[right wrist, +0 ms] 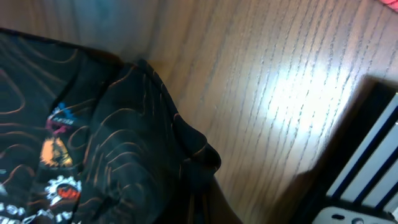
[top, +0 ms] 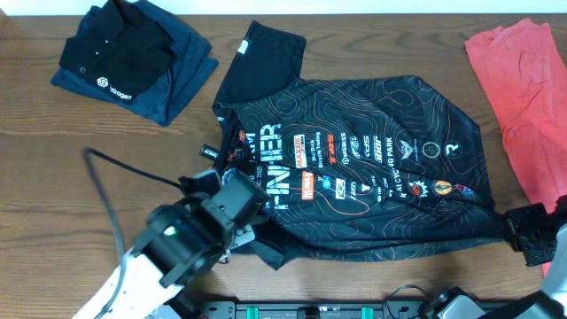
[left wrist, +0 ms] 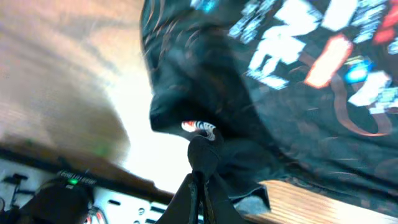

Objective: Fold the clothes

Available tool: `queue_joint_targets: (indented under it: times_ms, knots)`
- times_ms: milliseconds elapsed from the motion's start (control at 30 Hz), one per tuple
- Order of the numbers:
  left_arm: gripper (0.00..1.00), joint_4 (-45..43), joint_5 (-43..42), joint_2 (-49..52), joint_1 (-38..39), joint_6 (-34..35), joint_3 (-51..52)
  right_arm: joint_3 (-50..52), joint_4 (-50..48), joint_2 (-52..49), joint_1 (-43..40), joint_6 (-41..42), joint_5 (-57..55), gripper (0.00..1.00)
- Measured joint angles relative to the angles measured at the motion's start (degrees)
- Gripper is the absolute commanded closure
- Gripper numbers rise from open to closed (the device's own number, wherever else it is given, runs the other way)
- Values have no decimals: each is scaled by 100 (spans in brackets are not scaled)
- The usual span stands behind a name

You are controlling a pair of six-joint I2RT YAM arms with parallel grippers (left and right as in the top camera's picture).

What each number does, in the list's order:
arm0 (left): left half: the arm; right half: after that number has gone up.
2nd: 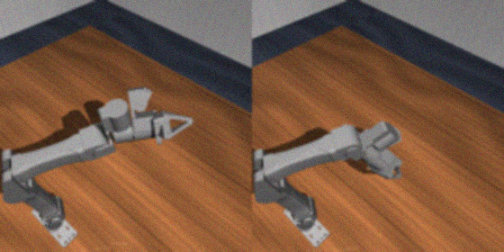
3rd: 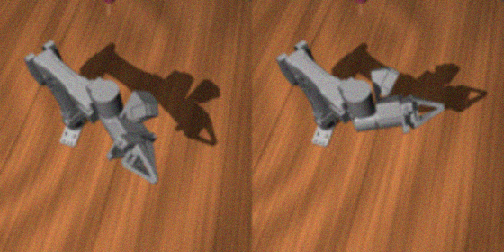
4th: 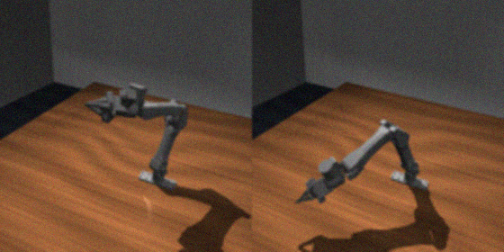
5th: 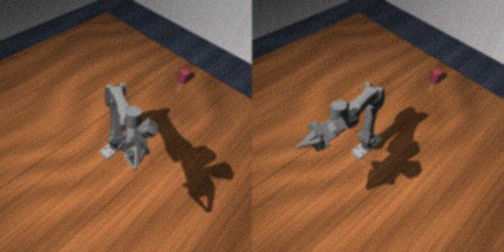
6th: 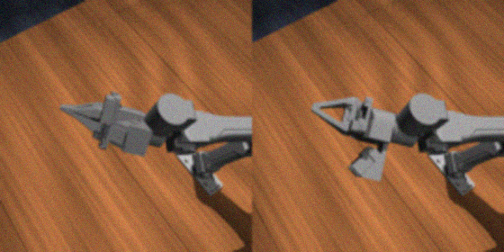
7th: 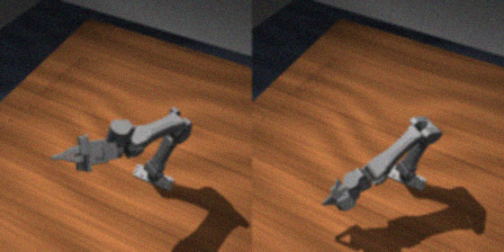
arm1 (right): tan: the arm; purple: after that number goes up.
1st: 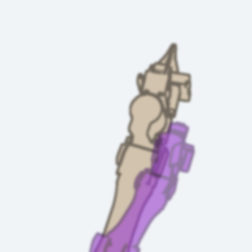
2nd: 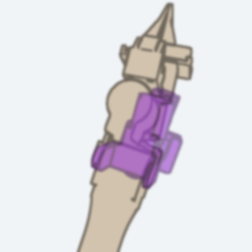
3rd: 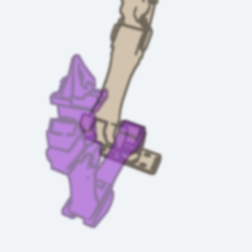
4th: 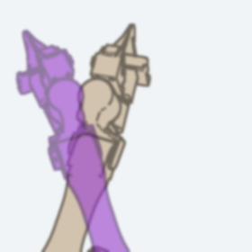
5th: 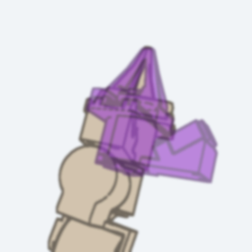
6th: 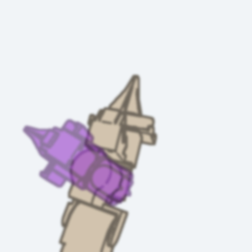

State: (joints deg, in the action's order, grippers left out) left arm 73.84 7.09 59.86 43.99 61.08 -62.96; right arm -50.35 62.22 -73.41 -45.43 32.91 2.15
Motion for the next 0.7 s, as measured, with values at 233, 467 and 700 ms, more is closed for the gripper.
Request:
queue_joint_targets:
  times_ms: [233,467,700]
  knots:
    - [94,654,46,-247,0,48,-337,-168,505,348,0,-4,70,99]
    - [94,1668,17,-251,0,525,-337,-177,835,901,0,-26,85,98]
    - [94,1838,-35,-601,0,815,-337,-186,1034,1390,0,-192,85,98]
